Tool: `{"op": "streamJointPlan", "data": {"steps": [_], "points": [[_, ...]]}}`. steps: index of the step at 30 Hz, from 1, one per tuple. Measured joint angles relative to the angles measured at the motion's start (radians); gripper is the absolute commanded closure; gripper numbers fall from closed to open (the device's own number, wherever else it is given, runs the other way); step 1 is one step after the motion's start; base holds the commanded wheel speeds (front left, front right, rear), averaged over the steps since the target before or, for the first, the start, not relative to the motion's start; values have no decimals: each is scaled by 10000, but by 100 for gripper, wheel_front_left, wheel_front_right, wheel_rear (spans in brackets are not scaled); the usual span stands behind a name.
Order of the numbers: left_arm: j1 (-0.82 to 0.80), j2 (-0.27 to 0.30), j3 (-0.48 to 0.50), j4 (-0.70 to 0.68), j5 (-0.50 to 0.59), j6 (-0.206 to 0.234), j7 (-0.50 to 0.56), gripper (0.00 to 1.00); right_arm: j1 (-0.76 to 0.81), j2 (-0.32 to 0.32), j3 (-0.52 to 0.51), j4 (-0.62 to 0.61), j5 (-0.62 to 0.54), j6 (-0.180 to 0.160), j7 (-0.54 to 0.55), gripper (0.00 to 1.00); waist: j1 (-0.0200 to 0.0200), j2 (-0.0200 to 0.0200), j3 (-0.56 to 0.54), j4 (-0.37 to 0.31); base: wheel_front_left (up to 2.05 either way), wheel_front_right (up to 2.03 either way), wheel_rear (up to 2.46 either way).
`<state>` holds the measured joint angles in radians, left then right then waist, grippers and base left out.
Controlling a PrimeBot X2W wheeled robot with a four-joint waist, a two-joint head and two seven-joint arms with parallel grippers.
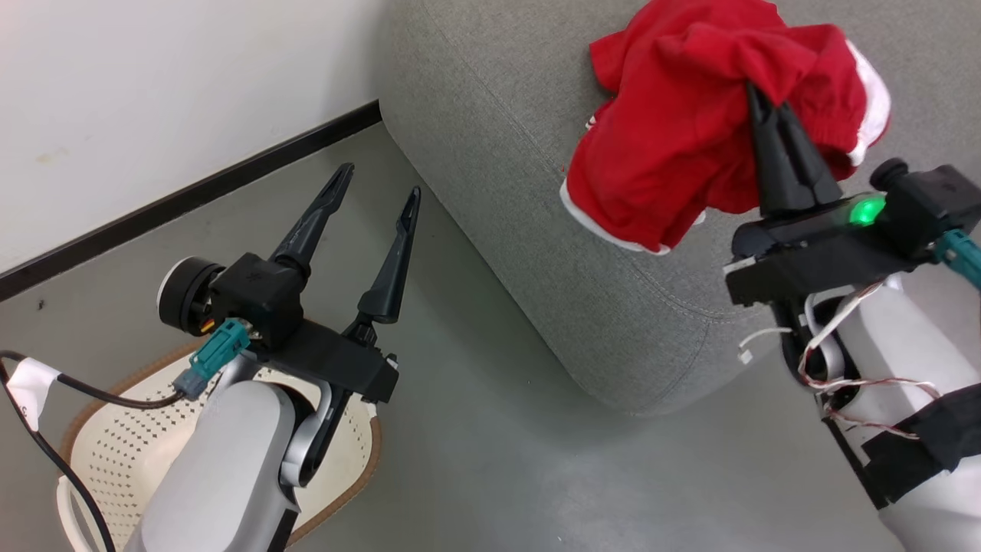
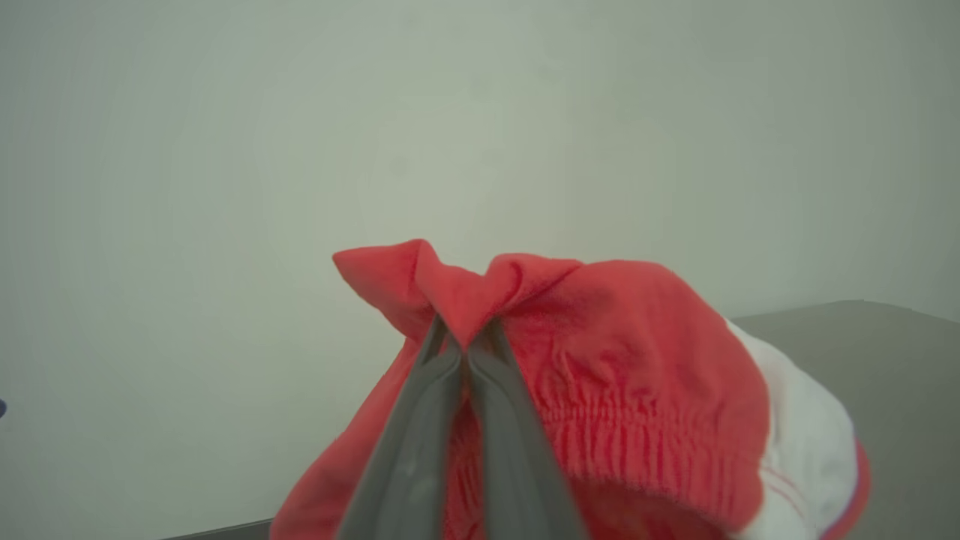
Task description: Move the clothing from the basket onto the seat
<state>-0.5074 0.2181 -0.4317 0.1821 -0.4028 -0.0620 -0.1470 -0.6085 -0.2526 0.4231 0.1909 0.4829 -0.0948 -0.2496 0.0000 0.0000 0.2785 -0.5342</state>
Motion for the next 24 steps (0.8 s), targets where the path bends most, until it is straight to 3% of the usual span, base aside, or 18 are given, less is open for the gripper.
{"op": "streamJointPlan", "data": {"steps": [13, 24], "points": [[-85, 144, -94, -113, 42, -86, 222, 0, -907, -1039, -1822, 458, 13, -21, -71, 100, 0, 0, 665, 74, 0, 0, 0], [-195, 341, -146, -389, 270, -86, 466, 0, -1330, -1557, -3085, 953, 276, -23, -71, 100, 1, 1, 1364, 283, 0, 0, 0]]}}
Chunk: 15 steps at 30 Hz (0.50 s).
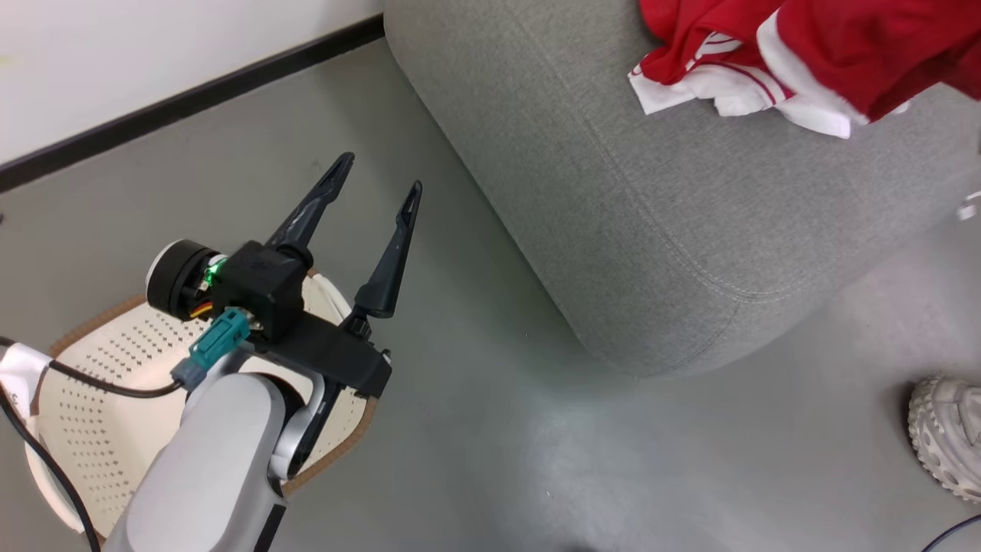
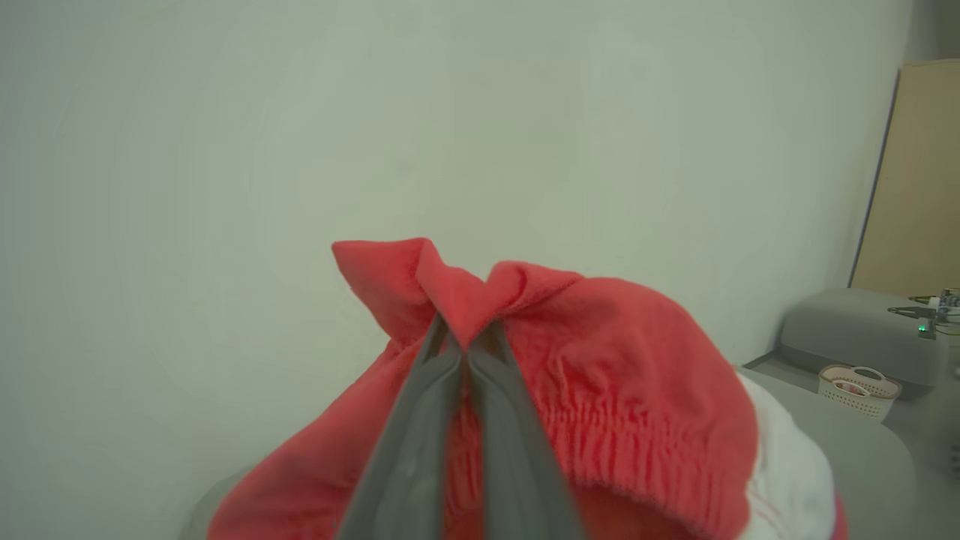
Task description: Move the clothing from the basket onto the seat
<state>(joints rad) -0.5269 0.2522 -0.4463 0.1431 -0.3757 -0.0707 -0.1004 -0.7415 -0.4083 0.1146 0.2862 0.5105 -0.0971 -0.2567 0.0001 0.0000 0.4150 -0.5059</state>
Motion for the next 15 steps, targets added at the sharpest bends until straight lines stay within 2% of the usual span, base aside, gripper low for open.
{"op": "streamJointPlan", "data": {"steps": [15], "points": [[-281, 341, -98, -470, 82, -19, 431, 0, -737, -587, -1289, 508, 65, -81, 0, 100, 1, 1, 1274, 401, 0, 0, 0]]}}
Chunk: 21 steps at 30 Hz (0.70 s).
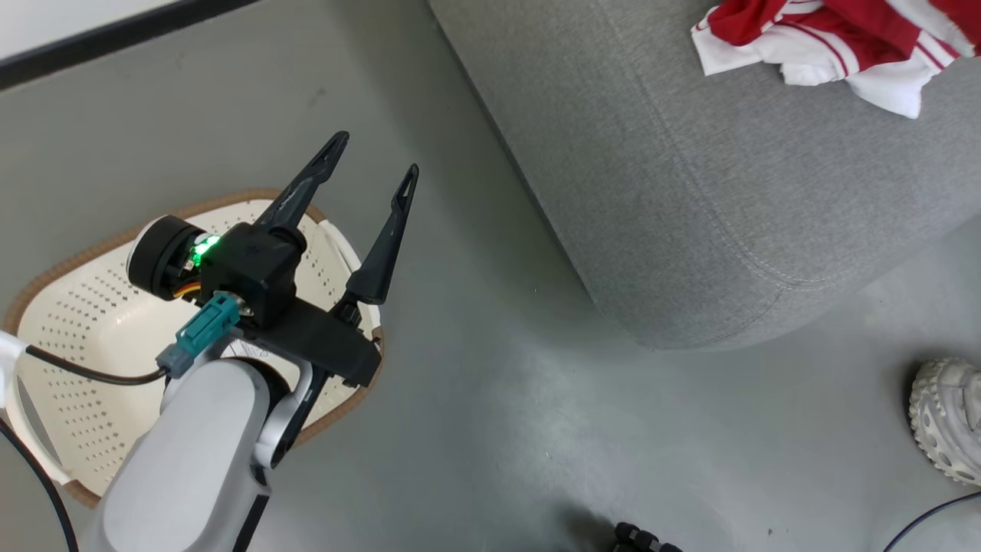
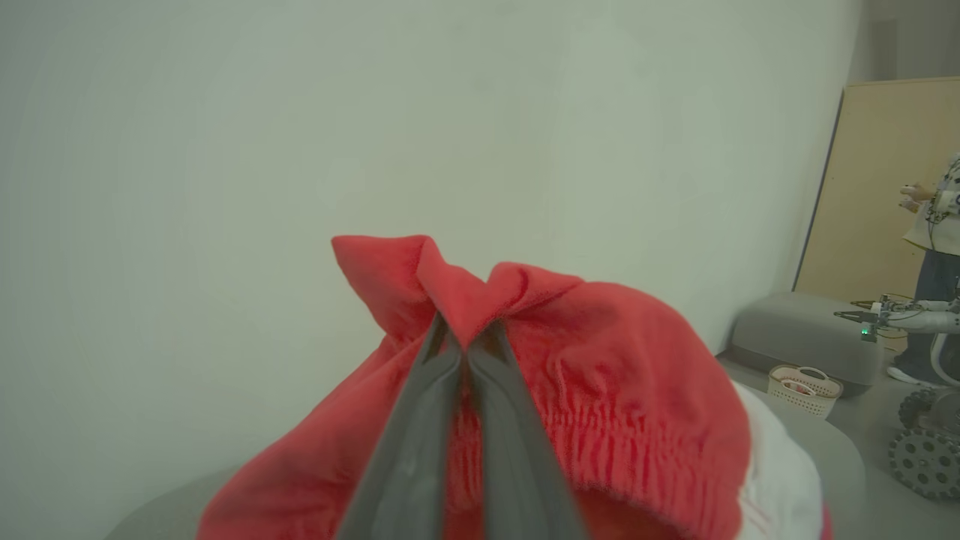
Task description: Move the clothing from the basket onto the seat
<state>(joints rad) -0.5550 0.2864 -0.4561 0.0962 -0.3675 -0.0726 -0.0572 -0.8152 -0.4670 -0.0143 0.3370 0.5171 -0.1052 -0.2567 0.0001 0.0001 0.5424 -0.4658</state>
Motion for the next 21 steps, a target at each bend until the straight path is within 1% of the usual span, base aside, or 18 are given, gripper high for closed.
{"op": "streamJointPlan", "data": {"steps": [3, 6, 7, 12, 16, 17, 21], "points": [[-26, 105, -6, -109, 15, -75, 81, 0, 1, -100, -487, 128, 4, -17, 0, 100, 0, 0, 272, 63, 0, 0, 0], [-119, 272, -4, -186, 59, -79, 215, 0, -39, -405, -991, 426, 35, -19, 0, 100, 0, 0, 549, 117, 0, 0, 0], [-151, 332, 13, -211, 71, -79, 221, 0, -50, -454, -1126, 401, 35, -69, -2, 100, 0, 0, 642, 132, 0, 0, 0], [-284, 474, 21, -341, 86, -82, 395, 0, -227, -447, -1572, 343, 33, -92, -2, 100, 1, 0, 1096, 200, 0, 0, 0], [-443, 504, -21, -380, 100, -88, 477, 0, -447, -384, -1755, 288, 2, -100, -2, 100, 0, 0, 1416, 246, 0, 0, 0], [-500, 500, -46, -380, 100, -169, 481, 0, -496, -337, -1781, 251, -27, -104, -2, 100, 0, 0, 1489, 258, 0, 0, 0], [-677, 491, -117, -378, 102, -173, 556, 0, -570, 171, -1682, 309, -134, -104, -4, 100, 0, 0, 1746, 327, 0, 0, 0]]}}
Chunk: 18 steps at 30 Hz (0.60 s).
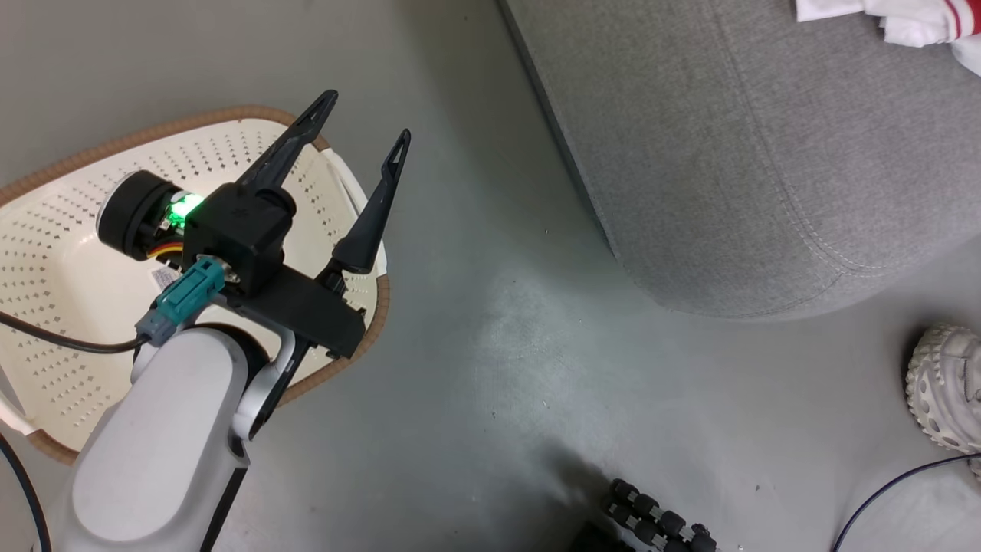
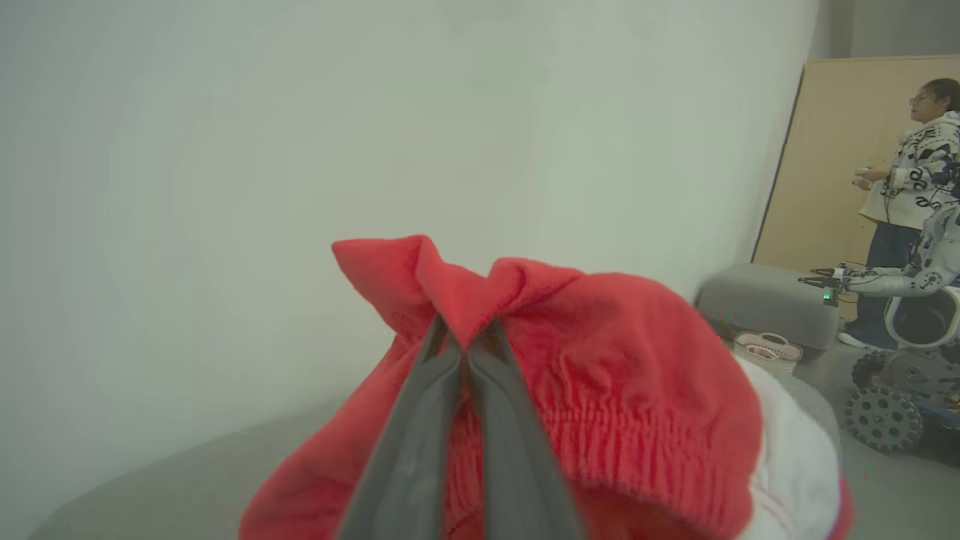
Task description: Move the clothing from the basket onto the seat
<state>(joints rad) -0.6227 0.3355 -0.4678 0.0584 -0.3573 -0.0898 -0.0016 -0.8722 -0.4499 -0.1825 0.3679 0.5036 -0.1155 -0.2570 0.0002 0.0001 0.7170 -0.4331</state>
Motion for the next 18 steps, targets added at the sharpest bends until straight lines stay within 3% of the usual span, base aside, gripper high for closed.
{"op": "streamJointPlan", "data": {"steps": [6, 11, 18], "points": [[-107, -46, -27, 35, 0, -65, 88, 0, -5, 652, 307, 696, 221, 2, 0, 100, 0, 0, 298, 190, 0, 0, 0], [-110, 15, -17, 184, 0, -75, 86, 0, -587, 1057, 926, 1448, 360, 464, 2, 100, 0, 0, 456, 381, 0, 0, 0], [-135, -82, -63, 366, 0, -77, -13, 0, -750, 2086, 1741, 1779, 339, 675, 2, 100, -1, 0, 506, 562, 0, 0, 0]]}}
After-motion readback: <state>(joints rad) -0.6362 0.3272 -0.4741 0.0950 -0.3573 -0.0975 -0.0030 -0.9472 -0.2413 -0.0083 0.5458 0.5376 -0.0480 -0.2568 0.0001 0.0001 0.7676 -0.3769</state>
